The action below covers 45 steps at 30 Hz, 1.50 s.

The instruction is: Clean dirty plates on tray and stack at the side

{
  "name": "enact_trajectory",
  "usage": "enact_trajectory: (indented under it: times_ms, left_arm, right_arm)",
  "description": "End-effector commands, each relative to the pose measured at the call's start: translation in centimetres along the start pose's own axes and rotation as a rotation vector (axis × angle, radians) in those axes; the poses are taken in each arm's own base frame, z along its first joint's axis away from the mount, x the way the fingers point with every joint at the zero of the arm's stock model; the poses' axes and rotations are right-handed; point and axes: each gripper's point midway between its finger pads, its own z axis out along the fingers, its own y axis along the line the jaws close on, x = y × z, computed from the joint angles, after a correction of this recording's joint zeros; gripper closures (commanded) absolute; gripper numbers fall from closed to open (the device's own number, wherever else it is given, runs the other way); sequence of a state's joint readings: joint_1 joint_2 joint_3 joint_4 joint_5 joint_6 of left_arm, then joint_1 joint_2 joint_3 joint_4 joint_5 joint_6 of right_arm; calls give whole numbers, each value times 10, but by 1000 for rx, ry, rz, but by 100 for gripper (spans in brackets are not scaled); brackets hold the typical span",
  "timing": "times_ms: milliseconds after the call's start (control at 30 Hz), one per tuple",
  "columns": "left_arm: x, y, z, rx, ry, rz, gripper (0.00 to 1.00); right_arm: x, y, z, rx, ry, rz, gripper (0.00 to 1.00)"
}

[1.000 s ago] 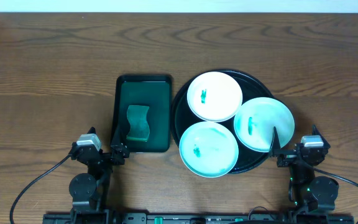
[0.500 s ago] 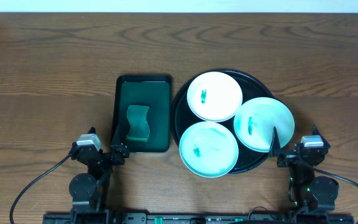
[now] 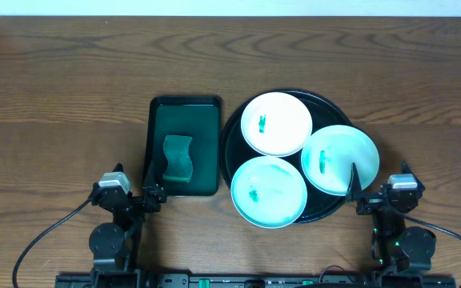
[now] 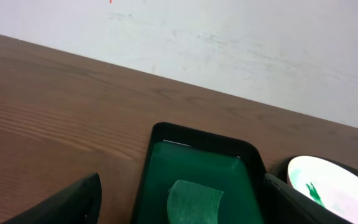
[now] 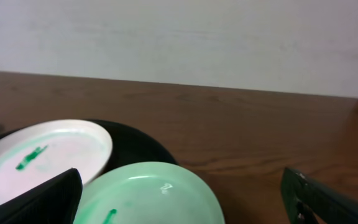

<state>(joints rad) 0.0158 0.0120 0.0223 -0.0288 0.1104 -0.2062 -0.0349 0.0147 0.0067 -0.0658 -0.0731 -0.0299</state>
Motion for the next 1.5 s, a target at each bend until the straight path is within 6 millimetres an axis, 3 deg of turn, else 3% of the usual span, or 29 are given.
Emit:
enact_trajectory:
  times_ms: [0, 167, 267, 600, 733, 1000, 1100, 1233, 1467]
  left_arm:
    - [17, -3, 1, 26, 57, -5, 20]
    - [18, -2, 1, 25, 63, -5, 20]
    - [12, -12, -1, 73, 59, -5, 19]
    - [-56, -38, -21, 104, 66, -38, 19]
    - [-88, -48, -25, 83, 142, -43, 19]
    - [-133, -74, -16, 90, 395, -81, 20]
    - [-136, -75, -14, 62, 528, -51, 19]
    - [-123, -71, -10, 14, 724, -60, 19]
    - [-68, -55, -2, -72, 1020, -112, 22]
  right_arm:
    - [0, 1, 0, -4, -1, 149, 1]
    - [0, 1, 0, -4, -1, 227, 1]
    - [0, 1, 0, -7, 0, 244, 1]
    - [-2, 32, -4, -182, 68, 343, 1]
    - [-24, 32, -9, -177, 118, 344, 1]
    - [-94, 33, -6, -172, 290, 364, 1]
    - [-109, 36, -3, -184, 419, 350, 1]
    - [-112, 35, 1, -172, 637, 328, 1]
    - [-96, 38, 20, -173, 858, 373, 1]
